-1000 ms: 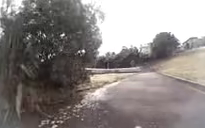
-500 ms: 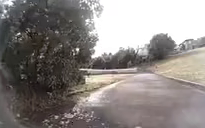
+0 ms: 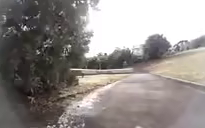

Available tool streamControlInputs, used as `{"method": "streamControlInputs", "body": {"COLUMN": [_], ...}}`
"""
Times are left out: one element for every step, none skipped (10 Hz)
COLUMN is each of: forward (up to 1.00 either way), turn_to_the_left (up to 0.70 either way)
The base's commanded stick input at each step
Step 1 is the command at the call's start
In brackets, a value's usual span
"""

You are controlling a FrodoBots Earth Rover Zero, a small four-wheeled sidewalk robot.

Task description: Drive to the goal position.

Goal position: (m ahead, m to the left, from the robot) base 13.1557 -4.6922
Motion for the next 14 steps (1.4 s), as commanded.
{"method": "streamControlInputs", "body": {"forward": [0.7, 0.7, 0.7, 0.7, 0.7, 0.7, 0.7, 0.7, 0.7, 0.7, 0.7, 0.7, 0.7, 0.7], "turn_to_the_left": [-0.11, -0.11, -0.11, -0.05, -0.04, -0.02, -0.02, -0.02, -0.02, -0.01, -0.01, -0.01, 0.0, 0.0]}}
